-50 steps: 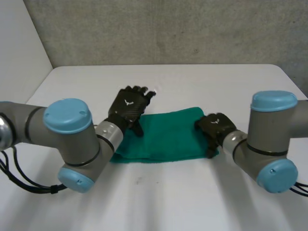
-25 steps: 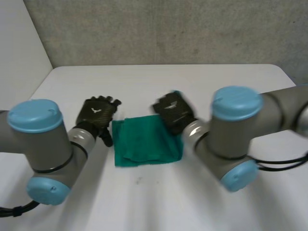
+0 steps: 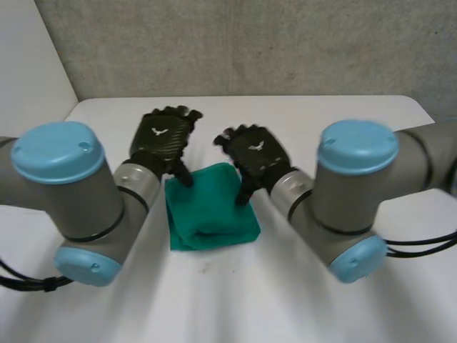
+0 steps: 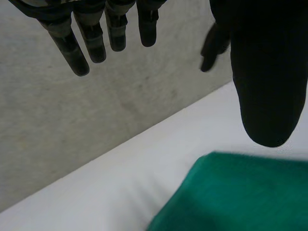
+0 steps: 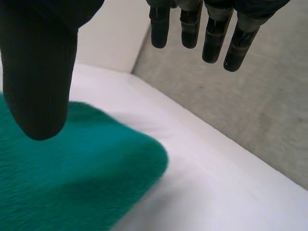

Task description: Fold the towel.

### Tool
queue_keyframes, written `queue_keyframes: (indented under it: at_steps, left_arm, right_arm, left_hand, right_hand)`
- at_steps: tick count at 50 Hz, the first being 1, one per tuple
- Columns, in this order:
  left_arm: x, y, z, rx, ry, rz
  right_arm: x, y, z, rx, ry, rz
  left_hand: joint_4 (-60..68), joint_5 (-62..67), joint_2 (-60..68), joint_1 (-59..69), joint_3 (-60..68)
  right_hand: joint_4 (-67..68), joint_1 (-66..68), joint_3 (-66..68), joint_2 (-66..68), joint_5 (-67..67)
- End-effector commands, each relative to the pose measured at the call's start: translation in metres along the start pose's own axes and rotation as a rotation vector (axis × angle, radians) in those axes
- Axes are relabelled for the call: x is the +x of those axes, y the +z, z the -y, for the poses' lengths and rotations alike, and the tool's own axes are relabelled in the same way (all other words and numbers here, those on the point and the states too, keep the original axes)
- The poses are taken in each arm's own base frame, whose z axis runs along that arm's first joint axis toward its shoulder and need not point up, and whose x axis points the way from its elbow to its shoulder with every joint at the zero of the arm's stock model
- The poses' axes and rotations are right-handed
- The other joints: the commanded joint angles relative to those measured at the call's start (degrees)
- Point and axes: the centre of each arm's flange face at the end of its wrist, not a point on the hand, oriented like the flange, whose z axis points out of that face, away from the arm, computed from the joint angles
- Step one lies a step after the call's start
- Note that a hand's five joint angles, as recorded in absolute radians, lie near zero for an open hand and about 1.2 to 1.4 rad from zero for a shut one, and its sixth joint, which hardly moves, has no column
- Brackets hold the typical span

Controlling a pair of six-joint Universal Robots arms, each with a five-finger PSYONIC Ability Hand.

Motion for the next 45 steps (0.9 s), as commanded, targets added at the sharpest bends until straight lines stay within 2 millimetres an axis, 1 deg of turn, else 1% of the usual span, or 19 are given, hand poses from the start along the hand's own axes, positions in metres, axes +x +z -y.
queue_keyframes:
  at_steps: [1,4,5,6,13,18,21,24,25,27,29,32,33,34,36,37,40,41,45]
  left_arm:
    - [0.018,-0.001,-0.029,-0.140,-0.115,-0.045]
    - [0.018,-0.005,-0.048,-0.236,-0.111,-0.033]
    - [0.017,-0.007,-0.052,-0.258,-0.110,-0.024]
    - [0.015,-0.009,-0.060,-0.298,-0.101,-0.001]
    - [-0.007,-0.013,-0.085,-0.406,-0.080,0.107]
    - [-0.011,-0.017,-0.088,-0.423,-0.047,0.110]
    - [-0.011,-0.017,-0.081,-0.407,-0.021,0.098]
    - [-0.007,-0.018,-0.071,-0.378,0.001,0.066]
    - [-0.006,-0.018,-0.062,-0.349,-0.001,0.049]
    - [-0.005,-0.017,-0.050,-0.312,-0.008,0.031]
    - [-0.007,-0.017,-0.026,-0.241,-0.017,0.016]
    - [-0.012,-0.016,0.001,-0.161,-0.025,0.015]
    - [-0.017,-0.016,0.020,-0.104,-0.030,0.024]
    - [-0.021,-0.015,0.029,-0.075,-0.033,0.036]
    - [-0.033,-0.014,0.047,-0.027,-0.040,0.067]
    - [-0.046,-0.014,0.063,0.012,-0.053,0.101]
    - [-0.062,-0.017,0.081,0.036,-0.075,0.138]
    - [-0.072,-0.021,0.093,0.046,-0.100,0.157]
    - [-0.091,-0.028,0.106,0.036,-0.172,0.164]
  right_arm:
    - [0.012,0.011,-0.018,-0.082,0.061,0.054]
    - [0.010,0.020,-0.034,-0.147,0.076,0.066]
    - [0.009,0.023,-0.045,-0.200,0.087,0.075]
    - [0.009,0.024,-0.046,-0.201,0.087,0.075]
    - [0.005,0.033,-0.081,-0.382,0.085,0.103]
    - [0.004,0.032,-0.078,-0.395,0.048,0.105]
    - [0.006,0.030,-0.063,-0.362,0.038,0.099]
    - [0.009,0.027,-0.044,-0.320,0.037,0.085]
    - [0.012,0.026,-0.032,-0.287,0.034,0.070]
    - [0.015,0.025,-0.025,-0.268,0.032,0.057]
    - [0.029,0.020,0.004,-0.172,0.042,-0.032]
    - [0.049,0.011,0.030,-0.092,0.061,-0.158]
    - [0.059,0.007,0.039,-0.063,0.063,-0.208]
    - [0.074,-0.003,0.056,-0.010,0.060,-0.303]
    - [0.089,-0.014,0.071,0.042,0.054,-0.393]
    - [0.095,-0.019,0.077,0.066,0.053,-0.432]
    - [0.122,-0.040,0.096,0.123,0.031,-0.571]
    - [0.126,-0.044,0.098,0.125,0.021,-0.585]
    - [0.142,-0.058,0.100,0.098,-0.017,-0.629]
  left_hand:
    - [0.6,-0.4,0.8,1.1,0.2]
    - [0.8,-0.2,1.0,1.3,0.4]
    - [0.8,-0.2,1.0,1.3,0.4]
    - [0.5,-0.6,0.6,1.0,0.0]
    - [-0.2,-1.3,-0.1,0.3,-0.6]
    - [-0.7,-1.8,-0.6,-0.2,-1.1]
    - [-1.1,-2.1,-0.9,-0.5,-1.5]
    - [-1.4,-2.4,-1.2,-0.9,-1.8]
    - [-1.6,-2.6,-1.4,-1.1,-2.0]
    - [-1.6,-2.6,-1.4,-1.1,-2.0]
    - [-1.6,-2.6,-1.4,-1.1,-2.0]
    - [-1.6,-2.6,-1.4,-1.1,-2.0]
    - [-1.6,-2.6,-1.4,-1.1,-2.0]
    - [-1.6,-2.6,-1.4,-1.1,-2.0]
    - [-1.6,-2.6,-1.4,-1.1,-2.0]
    - [-1.6,-2.6,-1.4,-1.1,-2.0]
    - [-1.6,-2.6,-1.4,-1.1,-2.0]
    - [-1.6,-2.6,-1.4,-1.1,-2.0]
    - [-1.6,-2.6,-1.4,-1.1,-2.0]
  right_hand:
    - [-3.2,-1.5,-2.1,-2.6,-3.6]
    - [-3.2,-1.5,-2.1,-2.6,-3.6]
    - [-3.2,-1.5,-2.1,-2.6,-3.6]
    - [-3.2,-1.5,-2.1,-2.6,-3.6]
    - [-3.2,-1.5,-2.1,-2.6,-3.6]
    - [-3.2,-1.5,-2.1,-2.6,-3.6]
    - [-3.2,-1.5,-2.1,-2.6,-3.6]
    - [-3.2,-1.5,-2.1,-2.6,-3.6]
    - [-3.2,-1.5,-2.1,-2.6,-3.6]
    - [-3.2,-1.5,-2.1,-2.6,-3.6]
    - [-3.2,-1.5,-2.1,-2.6,-3.6]
    - [-3.2,-1.5,-2.1,-2.6,-3.6]
    - [-3.2,-1.5,-2.1,-2.6,-3.6]
    - [-3.2,-1.5,-2.1,-2.6,-3.6]
    - [-3.2,-1.5,-2.1,-2.6,-3.6]
    - [-3.2,-1.5,-2.1,-2.6,-3.6]
    - [-3.2,-1.5,-2.1,-2.6,-3.6]
    - [-3.2,-1.5,-2.1,-2.6,-3.6]
    - [-3.2,-1.5,-2.1,-2.6,-3.6]
